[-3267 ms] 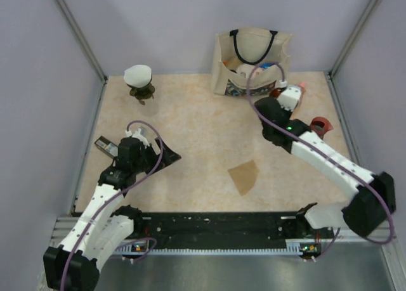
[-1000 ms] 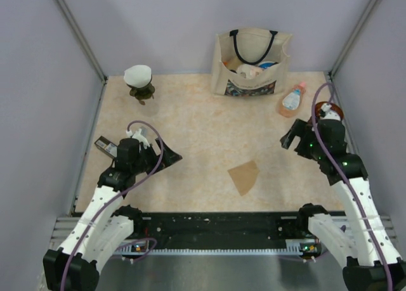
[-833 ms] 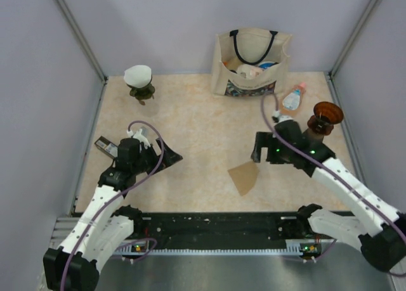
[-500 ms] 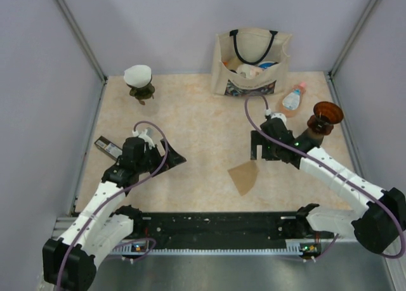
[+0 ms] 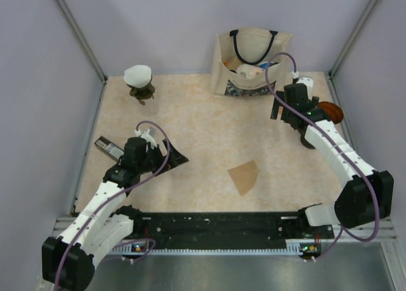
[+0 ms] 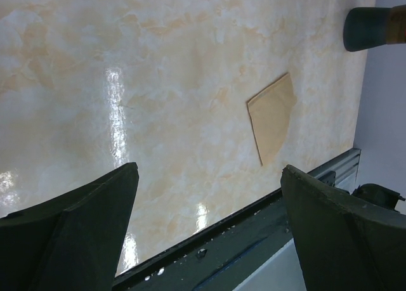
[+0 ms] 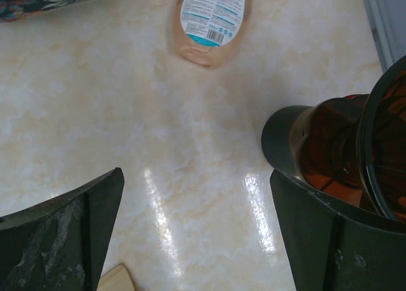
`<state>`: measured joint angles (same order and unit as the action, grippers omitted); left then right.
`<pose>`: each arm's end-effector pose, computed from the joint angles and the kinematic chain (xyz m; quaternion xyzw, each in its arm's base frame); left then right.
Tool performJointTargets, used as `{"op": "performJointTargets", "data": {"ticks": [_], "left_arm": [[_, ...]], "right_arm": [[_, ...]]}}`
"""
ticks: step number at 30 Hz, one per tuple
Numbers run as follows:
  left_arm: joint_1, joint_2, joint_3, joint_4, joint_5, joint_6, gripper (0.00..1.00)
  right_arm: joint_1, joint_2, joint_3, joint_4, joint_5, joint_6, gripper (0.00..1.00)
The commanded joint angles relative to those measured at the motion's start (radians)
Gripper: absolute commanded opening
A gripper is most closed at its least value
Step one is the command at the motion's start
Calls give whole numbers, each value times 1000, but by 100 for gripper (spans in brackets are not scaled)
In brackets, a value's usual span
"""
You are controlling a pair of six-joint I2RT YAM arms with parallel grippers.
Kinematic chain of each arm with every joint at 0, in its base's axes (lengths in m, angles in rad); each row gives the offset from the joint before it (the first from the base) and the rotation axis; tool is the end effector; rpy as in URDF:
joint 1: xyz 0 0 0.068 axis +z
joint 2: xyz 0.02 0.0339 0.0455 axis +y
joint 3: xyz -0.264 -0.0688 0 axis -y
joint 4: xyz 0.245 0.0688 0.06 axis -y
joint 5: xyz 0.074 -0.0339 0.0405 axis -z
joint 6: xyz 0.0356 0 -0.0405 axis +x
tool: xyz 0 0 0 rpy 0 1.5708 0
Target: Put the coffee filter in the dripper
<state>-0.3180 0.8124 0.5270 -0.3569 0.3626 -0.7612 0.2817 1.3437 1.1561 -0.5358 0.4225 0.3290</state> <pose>0.1635 -0.0671 0.2295 -0.1145 0.8757 -0.3646 0.2950 0.2848 0.0672 0.3135 0.1073 0.8890 -0.0614 0.4409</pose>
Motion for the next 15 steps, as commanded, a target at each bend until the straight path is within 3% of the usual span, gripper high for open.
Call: {"op": "performJointTargets", "data": {"ticks": [1, 15], "left_arm": [[-7, -1, 7, 58, 13, -4, 99], [-12, -18, 8, 45, 9, -1, 99]], "right_arm": [[-24, 40, 67, 48, 81, -70, 99], [-55, 32, 37, 48, 170, -94, 99]]}}
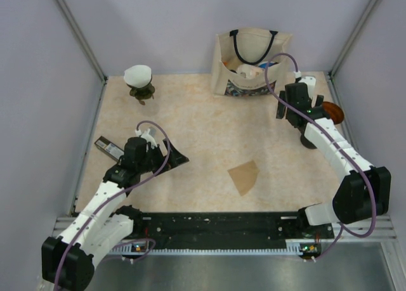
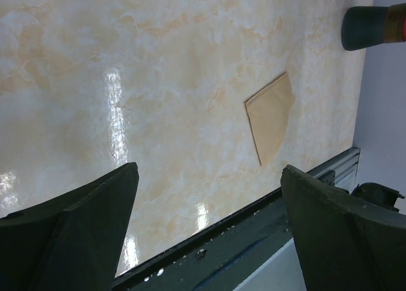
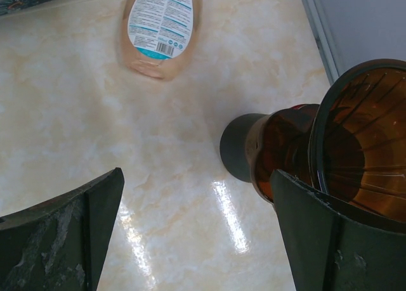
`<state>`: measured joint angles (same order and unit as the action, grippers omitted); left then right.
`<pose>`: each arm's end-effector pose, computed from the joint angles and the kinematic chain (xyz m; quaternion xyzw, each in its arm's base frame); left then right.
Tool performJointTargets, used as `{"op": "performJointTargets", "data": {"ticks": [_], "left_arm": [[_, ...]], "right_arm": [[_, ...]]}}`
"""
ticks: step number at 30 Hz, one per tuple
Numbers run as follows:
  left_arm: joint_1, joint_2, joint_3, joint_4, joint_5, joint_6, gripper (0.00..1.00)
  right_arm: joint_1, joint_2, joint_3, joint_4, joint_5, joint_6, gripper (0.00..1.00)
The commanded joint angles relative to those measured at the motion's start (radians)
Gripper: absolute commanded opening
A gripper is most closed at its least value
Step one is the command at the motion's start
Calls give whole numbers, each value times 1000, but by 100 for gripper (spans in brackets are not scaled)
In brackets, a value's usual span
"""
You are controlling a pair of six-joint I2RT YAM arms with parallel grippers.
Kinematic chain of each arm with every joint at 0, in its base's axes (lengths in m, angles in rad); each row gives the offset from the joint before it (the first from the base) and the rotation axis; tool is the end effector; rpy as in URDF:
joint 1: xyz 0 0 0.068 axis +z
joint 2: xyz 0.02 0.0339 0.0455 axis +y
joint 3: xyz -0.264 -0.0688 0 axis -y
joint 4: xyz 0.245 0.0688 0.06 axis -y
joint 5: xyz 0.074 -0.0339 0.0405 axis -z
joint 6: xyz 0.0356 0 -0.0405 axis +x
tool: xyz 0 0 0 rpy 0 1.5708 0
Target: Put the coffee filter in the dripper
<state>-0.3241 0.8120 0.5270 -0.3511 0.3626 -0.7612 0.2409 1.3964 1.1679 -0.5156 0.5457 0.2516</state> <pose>0.1634 -0.0682 0.2300 -0.1111 0.8749 -0.3667 0.2963 0.2989 0.0544 0.3057 0.1130 0.8813 -0.1450 0.4353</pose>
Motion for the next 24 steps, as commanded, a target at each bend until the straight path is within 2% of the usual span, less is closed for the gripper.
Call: {"op": "performJointTargets", "data": {"ticks": [1, 9, 15, 24], "left_arm": [[-4, -20, 8, 38, 6, -3, 99], [-6, -50, 10, 14, -8, -4, 99], [-6, -65, 18, -5, -19, -1, 99], [-6, -71, 21, -5, -16, 13, 99]], "right_arm": [[-14, -20, 26, 28, 60, -23, 99], [-14, -27, 12, 23, 39, -29, 99], [-14, -33, -5, 22, -55, -69, 99], [-14, -187, 29, 9, -234, -25, 99]]}}
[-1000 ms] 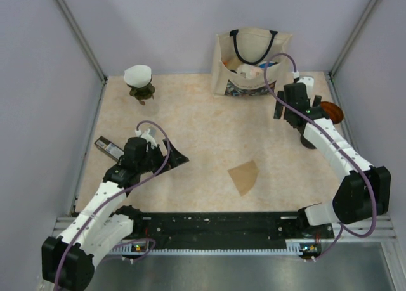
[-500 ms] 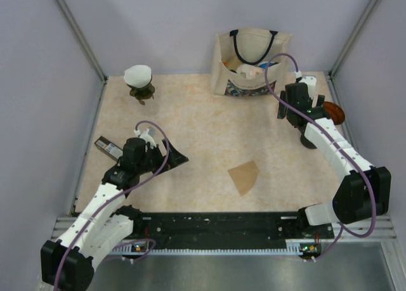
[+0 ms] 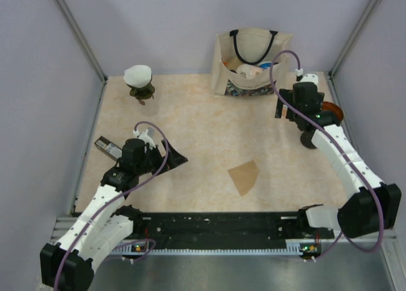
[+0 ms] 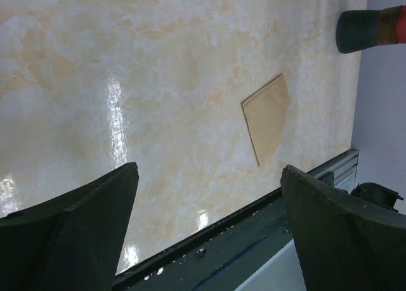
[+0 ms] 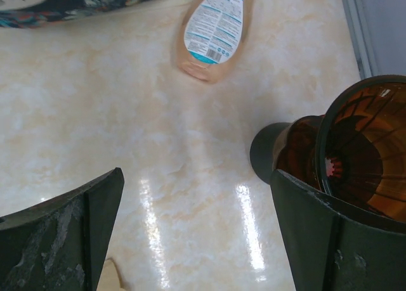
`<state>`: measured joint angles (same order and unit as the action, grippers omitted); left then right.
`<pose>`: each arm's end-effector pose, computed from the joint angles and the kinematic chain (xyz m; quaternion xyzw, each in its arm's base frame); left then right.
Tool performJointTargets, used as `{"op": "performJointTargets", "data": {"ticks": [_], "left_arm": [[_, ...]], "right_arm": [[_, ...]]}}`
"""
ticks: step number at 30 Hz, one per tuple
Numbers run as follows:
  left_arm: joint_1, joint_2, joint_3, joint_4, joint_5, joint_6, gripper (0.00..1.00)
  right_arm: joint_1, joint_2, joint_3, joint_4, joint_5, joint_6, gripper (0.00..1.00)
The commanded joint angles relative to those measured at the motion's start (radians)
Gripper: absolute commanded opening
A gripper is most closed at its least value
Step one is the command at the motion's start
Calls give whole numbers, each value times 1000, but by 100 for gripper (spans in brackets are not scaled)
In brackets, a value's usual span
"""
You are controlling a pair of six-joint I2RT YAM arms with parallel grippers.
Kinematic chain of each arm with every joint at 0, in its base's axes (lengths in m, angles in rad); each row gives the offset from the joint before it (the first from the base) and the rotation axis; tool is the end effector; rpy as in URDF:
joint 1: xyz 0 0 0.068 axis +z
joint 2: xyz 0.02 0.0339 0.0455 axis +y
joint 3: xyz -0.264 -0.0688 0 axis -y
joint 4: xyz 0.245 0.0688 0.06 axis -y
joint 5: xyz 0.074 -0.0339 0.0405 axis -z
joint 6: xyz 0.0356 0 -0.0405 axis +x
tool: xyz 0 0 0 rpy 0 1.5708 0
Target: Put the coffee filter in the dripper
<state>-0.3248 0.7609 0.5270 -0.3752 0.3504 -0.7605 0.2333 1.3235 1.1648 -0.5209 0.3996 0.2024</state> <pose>0.1564 -0.0656 0.2357 -0.1100 0.8698 -0.3675 0.3102 0.2852 0.0535 0.3229 0.0719 0.8856 -0.0836 0.4511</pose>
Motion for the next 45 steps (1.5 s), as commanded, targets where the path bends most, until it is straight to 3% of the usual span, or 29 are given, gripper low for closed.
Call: {"op": "performJointTargets", "data": {"ticks": [1, 5, 10, 15, 19, 33, 37, 45], "left_arm": [[-5, -20, 21, 19, -2, 15, 99], [-5, -18, 28, 27, 13, 18, 99], [-5, -9, 27, 48, 25, 20, 99], [-3, 6, 31, 58, 35, 26, 99], [-5, 15, 31, 70, 47, 30, 99], [-5, 21, 34, 62, 44, 41, 99], [-5, 18, 31, 59, 42, 40, 99], [-5, 18, 31, 56, 38, 43, 99]], "right_arm": [[-6, -130, 39, -4, -87, 41, 99], [-55, -188, 96, -97, 19, 132, 99], [-400, -164, 130, -166, -137, 242, 97], [-505, -118, 122, -166, -146, 250, 94], [-538, -77, 96, -139, -146, 273, 83], [-546, -52, 10, -85, -177, 308, 24], [-546, -63, 22, -85, -174, 292, 12], [-546, -76, 22, -91, -166, 273, 7]]}}
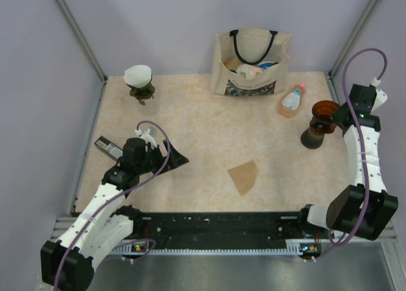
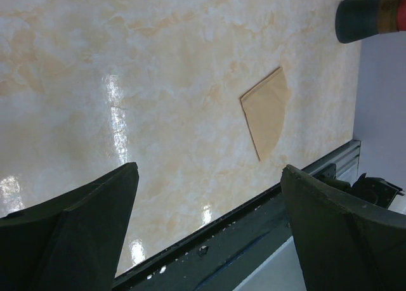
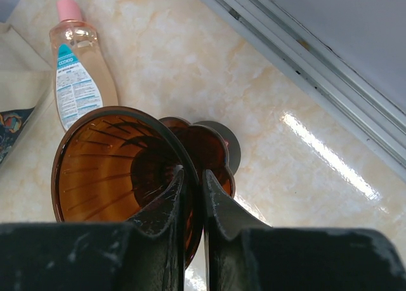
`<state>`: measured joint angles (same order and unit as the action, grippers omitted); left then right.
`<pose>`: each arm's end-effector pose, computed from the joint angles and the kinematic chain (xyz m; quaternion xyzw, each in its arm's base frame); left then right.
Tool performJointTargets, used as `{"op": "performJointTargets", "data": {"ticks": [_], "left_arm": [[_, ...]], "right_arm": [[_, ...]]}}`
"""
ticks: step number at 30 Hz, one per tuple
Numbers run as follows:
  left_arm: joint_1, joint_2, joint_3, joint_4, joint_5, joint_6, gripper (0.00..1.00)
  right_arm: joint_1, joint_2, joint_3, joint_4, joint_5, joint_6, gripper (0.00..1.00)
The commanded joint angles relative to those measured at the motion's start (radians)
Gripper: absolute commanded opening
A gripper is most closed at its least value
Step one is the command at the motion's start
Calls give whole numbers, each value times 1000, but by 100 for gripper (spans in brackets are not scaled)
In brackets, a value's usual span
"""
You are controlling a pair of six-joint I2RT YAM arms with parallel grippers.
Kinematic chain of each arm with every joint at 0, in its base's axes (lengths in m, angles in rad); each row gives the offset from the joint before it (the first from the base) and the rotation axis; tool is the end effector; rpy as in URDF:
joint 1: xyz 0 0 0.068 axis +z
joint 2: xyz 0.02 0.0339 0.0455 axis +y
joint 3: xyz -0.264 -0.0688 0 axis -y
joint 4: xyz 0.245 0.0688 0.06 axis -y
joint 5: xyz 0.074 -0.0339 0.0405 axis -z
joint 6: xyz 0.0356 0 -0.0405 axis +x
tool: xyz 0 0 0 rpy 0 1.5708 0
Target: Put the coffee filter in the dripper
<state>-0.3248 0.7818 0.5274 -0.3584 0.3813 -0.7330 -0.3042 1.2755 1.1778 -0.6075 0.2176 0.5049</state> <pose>0.1592 -0.0676 0.2343 -0.0911 0.8710 -0.3735 0.3058 0.2607 -0.0899 0.3314 0.3971 0.8117 -0.0563 0.4247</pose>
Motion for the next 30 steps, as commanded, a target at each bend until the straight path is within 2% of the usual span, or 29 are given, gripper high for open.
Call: {"op": "performJointTargets", "data": {"ticks": [1, 3, 9, 11, 18, 21, 24, 26, 30], "left_arm": [[-5, -1, 32, 39, 5, 17, 99], [-5, -6, 32, 38, 7, 15, 99], [-5, -13, 34, 29, 5, 18, 99], [-5, -13, 37, 27, 5, 17, 99], [-3, -32, 42, 26, 10, 20, 99], [-5, -32, 60, 16, 1, 26, 99], [-5, -10, 83, 9, -12, 30, 99], [-5, 14, 101, -8, -19, 30, 99], [-5, 51, 106, -5, -18, 18, 99]], "right_arm": [[-9, -27, 3, -6, 16, -29, 9], [-7, -28, -10, -8, 22, -28, 13], [-9, -34, -30, -27, 45, -16, 50], [-9, -47, -3, -43, 58, -16, 59], [-9, -123, 123, -106, 22, -31, 81], [-9, -166, 161, -144, -30, -55, 97], [2, -229, 164, -178, -133, -80, 99], [45, -275, 157, -196, -140, -89, 99], [236, -341, 128, -244, -75, -100, 99]]}}
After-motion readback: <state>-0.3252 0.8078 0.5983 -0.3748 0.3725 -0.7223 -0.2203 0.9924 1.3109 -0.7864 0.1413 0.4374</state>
